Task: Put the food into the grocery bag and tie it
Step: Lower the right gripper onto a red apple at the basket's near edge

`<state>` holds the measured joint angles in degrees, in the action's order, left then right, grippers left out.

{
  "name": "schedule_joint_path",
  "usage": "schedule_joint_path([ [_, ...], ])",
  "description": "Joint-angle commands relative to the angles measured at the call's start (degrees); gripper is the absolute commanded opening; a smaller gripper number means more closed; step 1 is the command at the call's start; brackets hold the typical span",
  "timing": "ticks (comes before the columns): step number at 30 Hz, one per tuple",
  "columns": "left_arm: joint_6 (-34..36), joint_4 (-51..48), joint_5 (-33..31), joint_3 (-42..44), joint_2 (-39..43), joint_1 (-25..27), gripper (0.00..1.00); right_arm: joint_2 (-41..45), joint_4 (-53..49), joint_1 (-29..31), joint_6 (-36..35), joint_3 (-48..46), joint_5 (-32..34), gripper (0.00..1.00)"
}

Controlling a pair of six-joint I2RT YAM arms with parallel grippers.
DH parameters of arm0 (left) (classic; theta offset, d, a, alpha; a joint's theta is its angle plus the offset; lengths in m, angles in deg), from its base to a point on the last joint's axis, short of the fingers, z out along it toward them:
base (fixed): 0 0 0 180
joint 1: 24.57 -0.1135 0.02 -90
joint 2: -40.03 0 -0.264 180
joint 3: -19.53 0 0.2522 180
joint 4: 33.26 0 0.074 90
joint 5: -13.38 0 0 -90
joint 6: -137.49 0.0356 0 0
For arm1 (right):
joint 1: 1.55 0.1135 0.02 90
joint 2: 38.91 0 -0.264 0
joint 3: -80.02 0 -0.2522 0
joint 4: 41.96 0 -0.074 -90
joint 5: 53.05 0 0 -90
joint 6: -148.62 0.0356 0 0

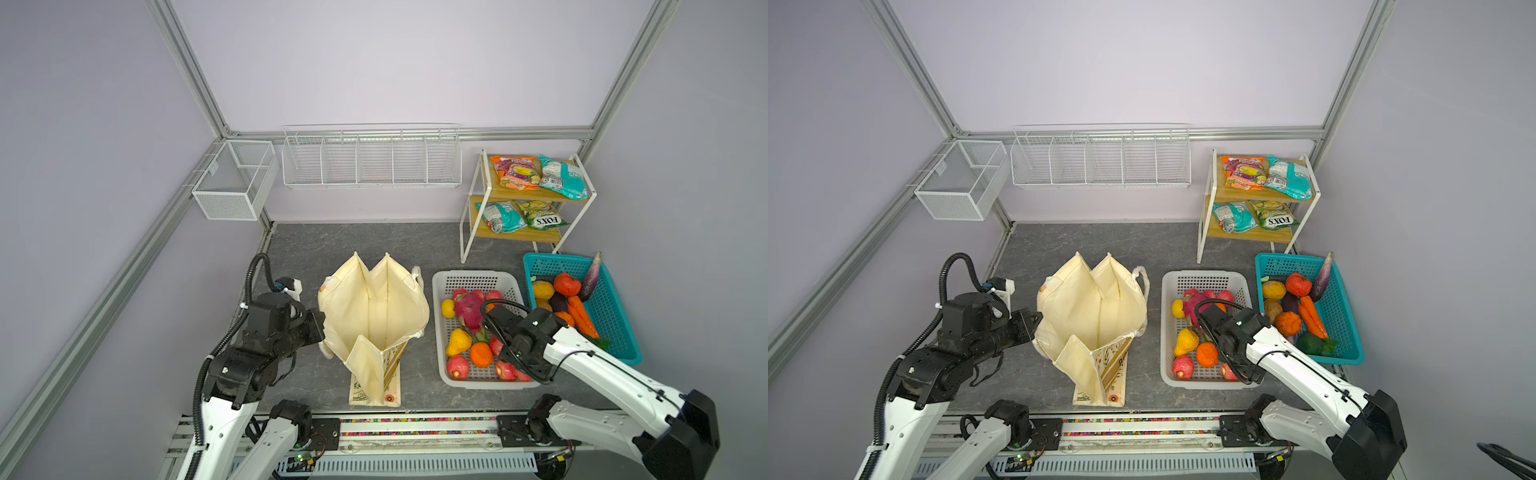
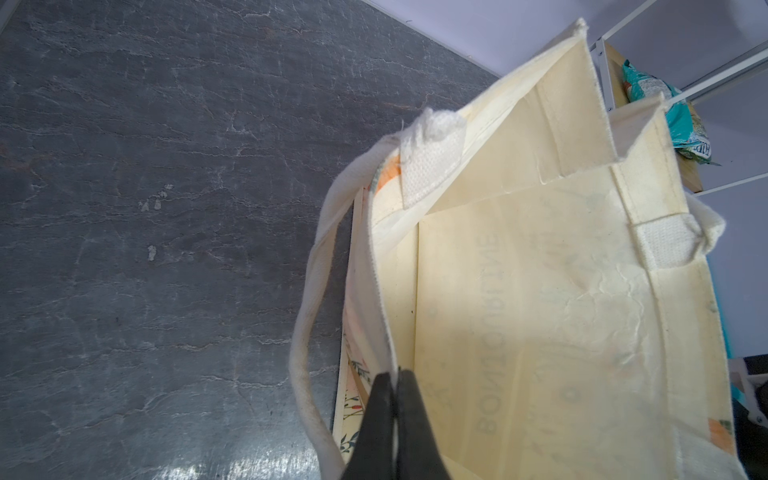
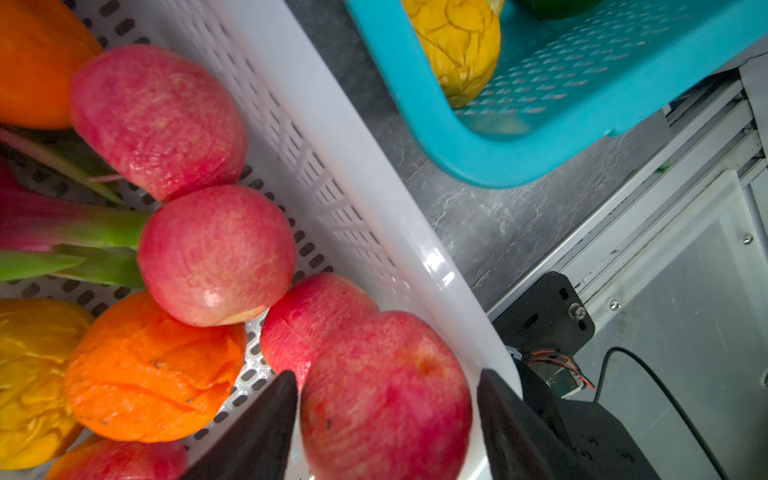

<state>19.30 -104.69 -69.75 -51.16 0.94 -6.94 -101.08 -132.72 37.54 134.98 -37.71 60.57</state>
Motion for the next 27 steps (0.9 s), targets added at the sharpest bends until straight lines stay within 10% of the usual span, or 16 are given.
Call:
schedule_joint_path([
  [1, 0.2, -2.9, -0.1, 1.4, 0.2, -0.1, 0.0, 1.1, -1.7, -0.2, 2.4, -1.2, -0.1, 0.65],
  [27, 0.6, -3.2, -0.5, 1.5, 0.6, 0.0, 0.0, 2.4, -2.1, -0.2, 3.1, -0.6, -0.7, 0.59],
])
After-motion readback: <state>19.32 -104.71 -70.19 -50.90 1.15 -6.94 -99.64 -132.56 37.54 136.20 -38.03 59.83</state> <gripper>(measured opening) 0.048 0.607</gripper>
